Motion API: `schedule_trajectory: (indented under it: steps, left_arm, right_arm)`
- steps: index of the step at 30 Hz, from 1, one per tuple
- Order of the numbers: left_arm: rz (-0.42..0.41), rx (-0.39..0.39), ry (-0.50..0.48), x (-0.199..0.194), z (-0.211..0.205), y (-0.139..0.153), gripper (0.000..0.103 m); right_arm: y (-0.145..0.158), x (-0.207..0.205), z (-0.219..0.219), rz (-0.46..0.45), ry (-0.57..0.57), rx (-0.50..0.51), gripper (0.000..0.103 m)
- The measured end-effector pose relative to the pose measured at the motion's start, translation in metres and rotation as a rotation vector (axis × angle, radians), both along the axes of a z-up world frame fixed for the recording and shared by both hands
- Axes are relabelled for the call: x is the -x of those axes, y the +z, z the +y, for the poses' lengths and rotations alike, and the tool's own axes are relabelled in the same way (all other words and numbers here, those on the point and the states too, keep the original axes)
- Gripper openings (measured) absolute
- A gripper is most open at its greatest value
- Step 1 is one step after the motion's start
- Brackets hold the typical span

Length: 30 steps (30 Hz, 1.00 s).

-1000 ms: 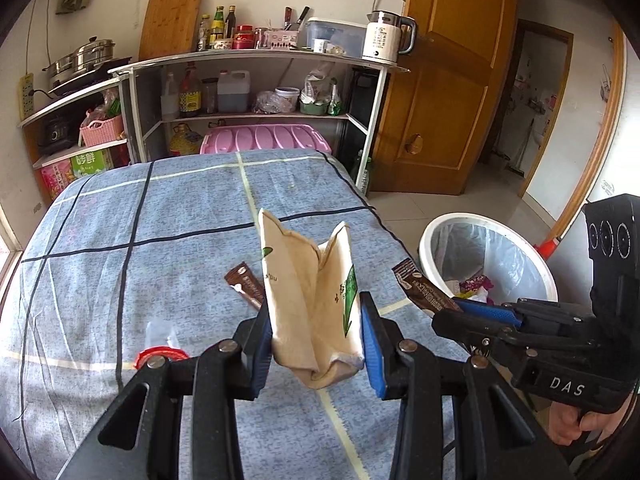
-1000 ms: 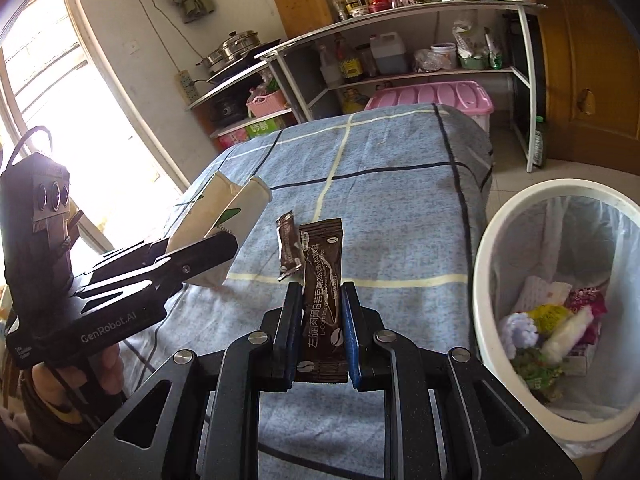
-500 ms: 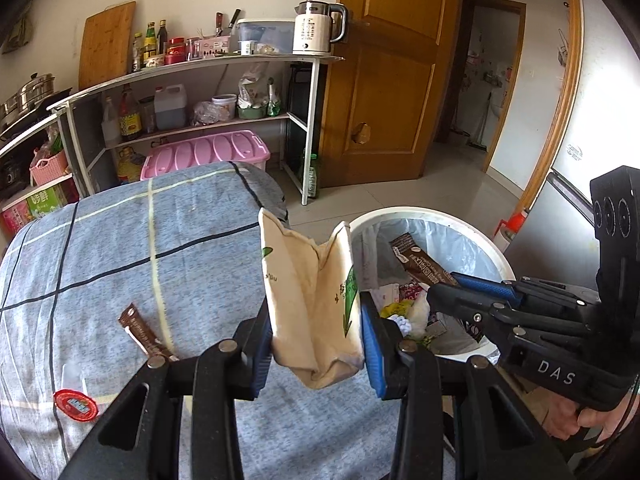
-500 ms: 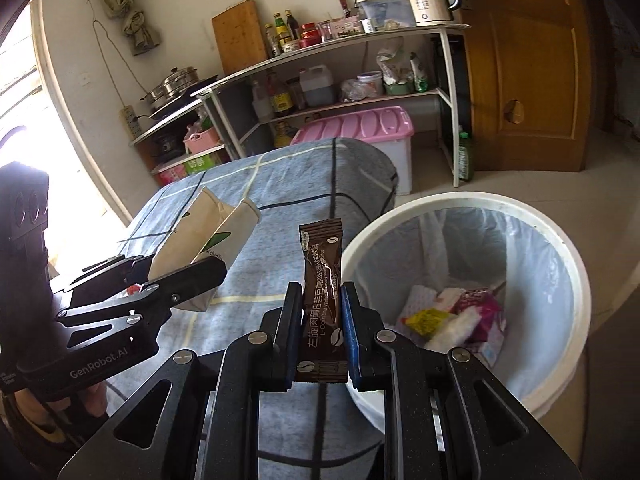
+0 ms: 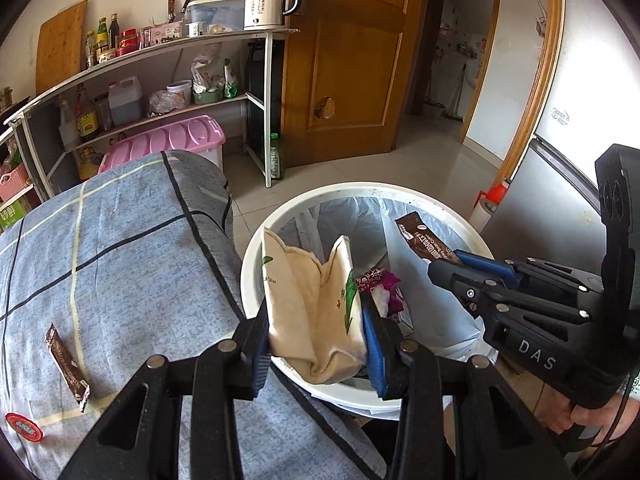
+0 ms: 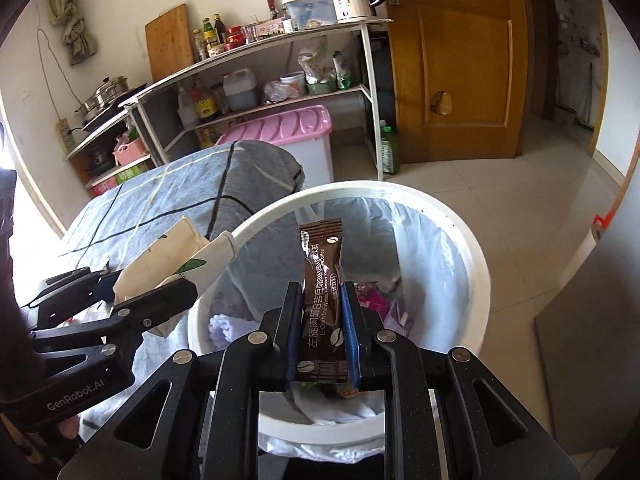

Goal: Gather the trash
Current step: 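Carry the beige bag and brown wrapper over the bin and open both grippers, then move both open grippers back over the remaining cup and wrapper on the table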

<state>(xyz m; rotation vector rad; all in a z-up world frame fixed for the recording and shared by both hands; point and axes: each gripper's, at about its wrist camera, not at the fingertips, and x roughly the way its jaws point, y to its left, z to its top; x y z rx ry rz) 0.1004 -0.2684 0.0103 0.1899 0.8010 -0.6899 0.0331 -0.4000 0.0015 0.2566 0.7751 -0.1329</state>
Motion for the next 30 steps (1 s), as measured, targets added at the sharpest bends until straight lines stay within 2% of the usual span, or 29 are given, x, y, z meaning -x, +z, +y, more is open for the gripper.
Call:
schedule_trajectory:
  steps: [11,15,16,17,19,21,22,30]
  left_arm:
    - [0.041,-0.016,-0.012,-0.003,-0.021,-0.015,0.042]
    - [0.051,-0.015,-0.013,-0.005,-0.023,-0.017,0.047]
    - [0.053,-0.016,-0.011,-0.006,-0.023,-0.017,0.050]
    - [0.056,-0.015,-0.010,-0.007,-0.023,-0.018,0.057]
    - [0.060,-0.006,-0.013,-0.006,-0.022,-0.017,0.062]
    - [0.057,-0.002,-0.013,-0.007,-0.019,-0.015,0.063]
    - [0.055,-0.001,-0.011,-0.007,-0.018,-0.014,0.063]
    - [0.045,0.018,0.018,-0.009,-0.002,-0.008,0.066]
  right_arm:
    - [-0.020,-0.006,-0.024,0.054,-0.050,0.025,0.021]
    - [-0.022,-0.008,-0.025,0.069,-0.054,0.035,0.021]
    - [-0.023,-0.008,-0.025,0.073,-0.056,0.036,0.021]
    - [-0.023,-0.009,-0.026,0.074,-0.058,0.036,0.021]
    - [-0.023,-0.009,-0.025,0.073,-0.066,0.035,0.025]
    - [-0.023,-0.009,-0.024,0.070,-0.070,0.036,0.038]
    - [-0.023,-0.009,-0.024,0.070,-0.072,0.036,0.039]
    - [-0.018,-0.006,-0.017,0.058,-0.069,0.034,0.041]
